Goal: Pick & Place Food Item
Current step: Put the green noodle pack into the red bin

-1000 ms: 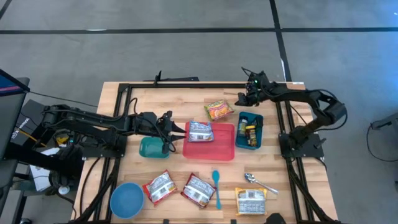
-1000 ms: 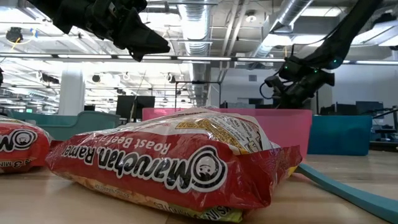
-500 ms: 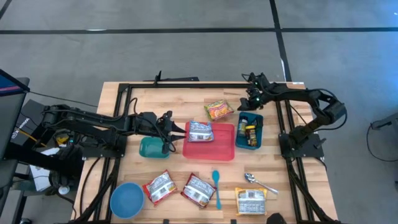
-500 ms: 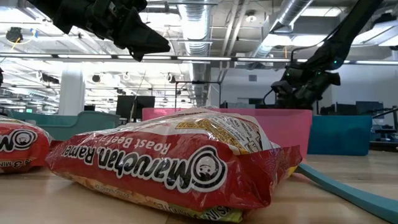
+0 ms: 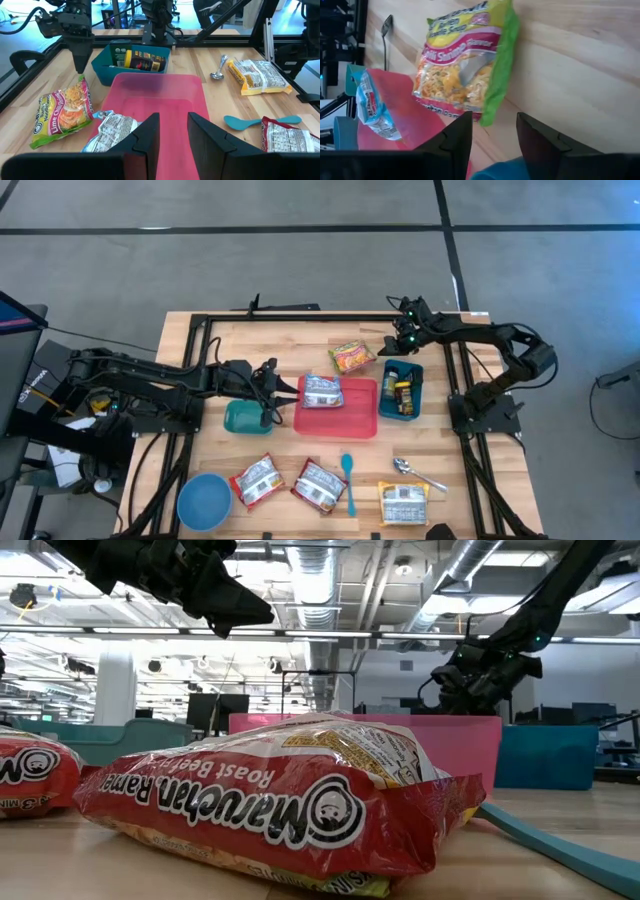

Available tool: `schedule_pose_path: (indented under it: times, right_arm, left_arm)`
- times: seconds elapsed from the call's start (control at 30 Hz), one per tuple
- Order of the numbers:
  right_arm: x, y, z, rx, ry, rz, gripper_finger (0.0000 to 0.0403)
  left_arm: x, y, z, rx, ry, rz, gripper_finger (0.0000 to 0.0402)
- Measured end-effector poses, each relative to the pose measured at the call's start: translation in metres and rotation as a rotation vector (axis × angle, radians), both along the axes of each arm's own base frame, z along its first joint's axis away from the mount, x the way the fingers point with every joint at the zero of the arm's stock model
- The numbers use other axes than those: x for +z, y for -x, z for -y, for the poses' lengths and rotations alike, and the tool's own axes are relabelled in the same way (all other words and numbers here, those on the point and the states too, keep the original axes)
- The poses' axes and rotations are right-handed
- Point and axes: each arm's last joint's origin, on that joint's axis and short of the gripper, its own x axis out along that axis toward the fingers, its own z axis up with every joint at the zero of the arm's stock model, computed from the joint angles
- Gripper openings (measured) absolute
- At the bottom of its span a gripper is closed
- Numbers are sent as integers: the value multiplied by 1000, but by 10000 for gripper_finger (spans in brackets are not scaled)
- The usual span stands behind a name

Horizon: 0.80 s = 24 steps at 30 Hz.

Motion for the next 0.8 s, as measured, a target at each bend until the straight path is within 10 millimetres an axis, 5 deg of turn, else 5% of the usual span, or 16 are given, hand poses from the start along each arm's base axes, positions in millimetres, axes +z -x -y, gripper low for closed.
schedule_pose_path:
  times: [0.63,0.8]
  right_arm:
    - [0,-4,-2,-31,-6,-10,146]
    - [-14,-8,1,-43,-54,-34,146]
  left_arm:
    - [2,-1,0,0,0,27,92]
    - [3,-1,0,0,0,32,92]
